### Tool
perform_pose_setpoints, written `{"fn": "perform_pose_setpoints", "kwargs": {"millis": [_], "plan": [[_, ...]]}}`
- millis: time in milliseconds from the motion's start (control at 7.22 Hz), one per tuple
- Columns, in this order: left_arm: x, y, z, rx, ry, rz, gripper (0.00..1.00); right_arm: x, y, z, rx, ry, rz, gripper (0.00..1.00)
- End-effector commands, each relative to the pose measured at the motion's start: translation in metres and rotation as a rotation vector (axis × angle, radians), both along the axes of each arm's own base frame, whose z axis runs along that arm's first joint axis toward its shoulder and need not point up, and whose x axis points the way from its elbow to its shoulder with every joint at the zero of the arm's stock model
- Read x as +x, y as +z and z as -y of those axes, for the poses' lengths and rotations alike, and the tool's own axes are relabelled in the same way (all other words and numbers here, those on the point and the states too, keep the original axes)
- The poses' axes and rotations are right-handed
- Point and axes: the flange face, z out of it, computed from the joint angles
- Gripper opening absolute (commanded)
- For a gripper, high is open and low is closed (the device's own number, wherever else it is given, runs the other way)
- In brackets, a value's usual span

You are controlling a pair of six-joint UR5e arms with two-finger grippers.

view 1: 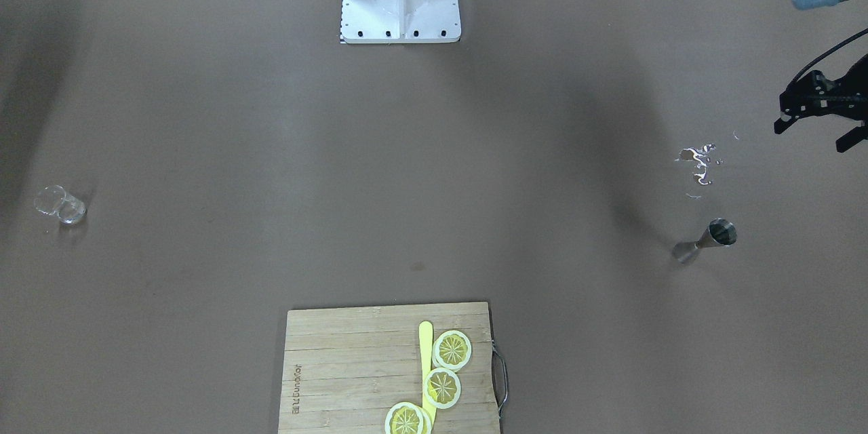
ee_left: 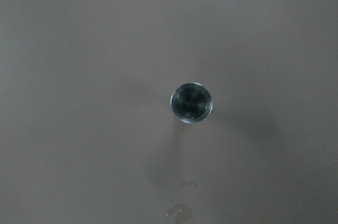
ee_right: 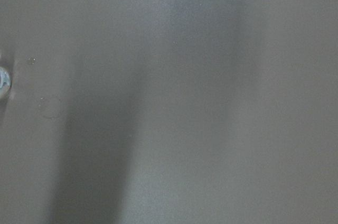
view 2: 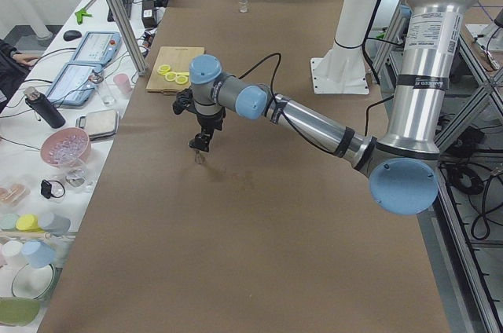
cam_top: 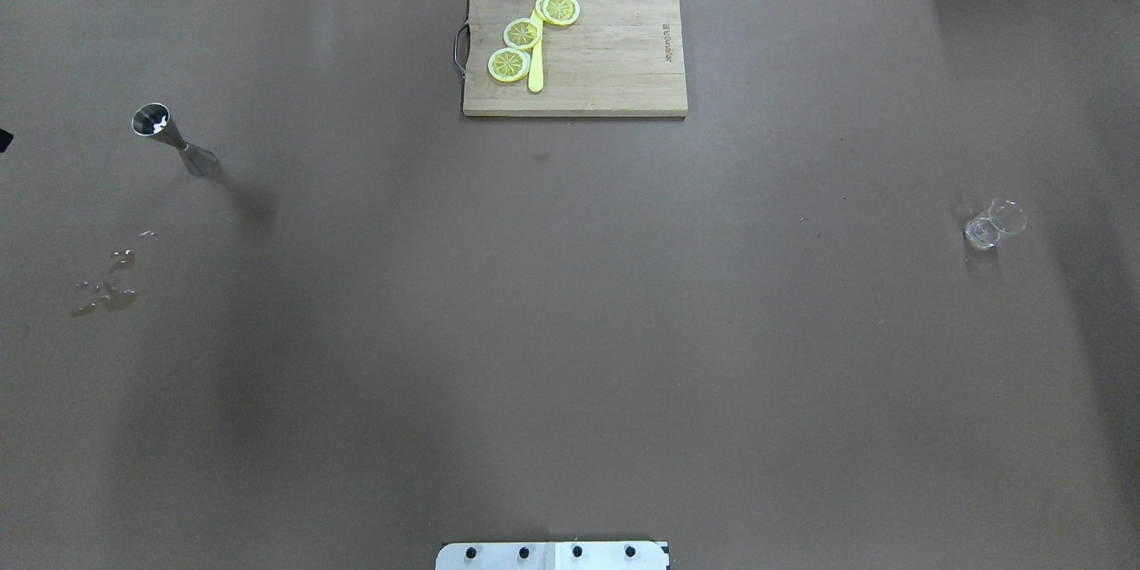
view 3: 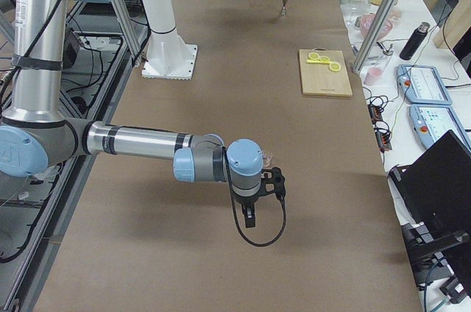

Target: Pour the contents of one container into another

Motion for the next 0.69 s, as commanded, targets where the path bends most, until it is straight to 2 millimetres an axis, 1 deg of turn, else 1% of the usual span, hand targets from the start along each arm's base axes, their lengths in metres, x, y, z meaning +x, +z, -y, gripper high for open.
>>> {"fn": "perform_pose_setpoints", "kwargs": {"millis": [0, 139, 277, 416, 554], "plan": [[-0.042, 0.057, -0.027, -0.111, -0.058, -0.001, 0.98, 0.000, 0.000, 0.000, 0.001, 0.000, 0.000, 1.00], [-0.057, 0.074, -0.039, -0.146, -0.085, 0.003, 0.98, 0.000, 0.000, 0.000, 0.000, 0.000, 0.000, 1.00], [-0.069, 0.088, -0.046, -0.172, -0.108, 0.008, 0.98, 0.000, 0.000, 0.000, 0.001, 0.000, 0.000, 1.00], [-0.073, 0.104, -0.063, -0.170, -0.092, 0.013, 0.98, 0.000, 0.000, 0.000, 0.001, 0.000, 0.000, 1.00], [-0.095, 0.132, -0.079, -0.088, -0.025, 0.019, 0.98, 0.000, 0.000, 0.000, 0.000, 0.000, -0.002, 1.00]]}}
